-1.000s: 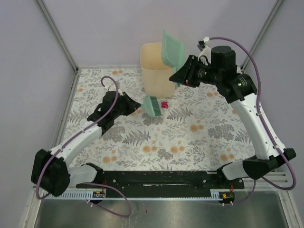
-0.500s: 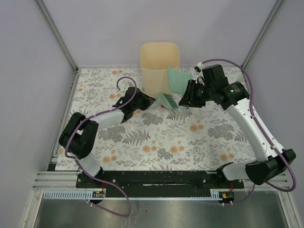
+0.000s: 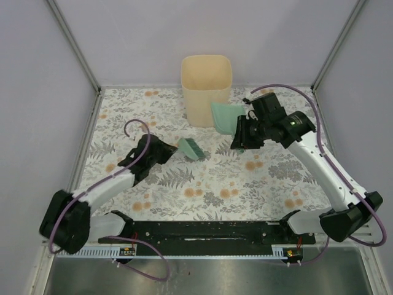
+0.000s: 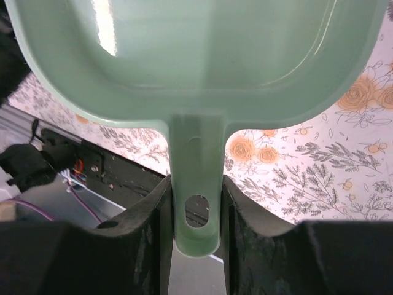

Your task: Sweep away the paper scraps from the table

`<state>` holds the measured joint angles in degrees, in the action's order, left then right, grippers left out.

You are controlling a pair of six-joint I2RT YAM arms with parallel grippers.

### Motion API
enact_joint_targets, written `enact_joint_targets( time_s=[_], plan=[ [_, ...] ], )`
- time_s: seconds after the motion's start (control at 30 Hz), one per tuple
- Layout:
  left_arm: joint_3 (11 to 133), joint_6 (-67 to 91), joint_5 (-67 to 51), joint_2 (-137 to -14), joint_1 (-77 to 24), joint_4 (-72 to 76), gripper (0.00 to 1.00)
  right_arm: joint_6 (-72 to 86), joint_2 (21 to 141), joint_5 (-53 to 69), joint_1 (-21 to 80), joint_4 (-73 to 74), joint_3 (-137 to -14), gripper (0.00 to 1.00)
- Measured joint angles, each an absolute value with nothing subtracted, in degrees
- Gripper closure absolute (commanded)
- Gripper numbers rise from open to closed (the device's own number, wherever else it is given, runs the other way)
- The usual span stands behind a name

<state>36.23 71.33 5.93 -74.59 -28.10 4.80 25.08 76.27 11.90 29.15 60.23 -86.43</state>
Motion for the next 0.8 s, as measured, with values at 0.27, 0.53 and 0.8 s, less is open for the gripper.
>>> enact_joint_targets(
  time_s=[0.27,0.53,0.8],
  plan=[
    [41.7,54.7,11.5,-46.4,-28.3,-24.2,0.99,24.4,79.7,4.7,41.8,62.7,-80.2,1.0],
    [63.8,35.5,20.3,-48.1,-28.1,-36.4,1.0,24.7,84.4,1.3,46.5,63.2,-71.7,1.0],
    [63.0,22.7,22.5,-59.7,-28.0,-35.3,1.0,24.6,88.5,-1.0,49.9,63.4,-72.4,1.0]
  ],
)
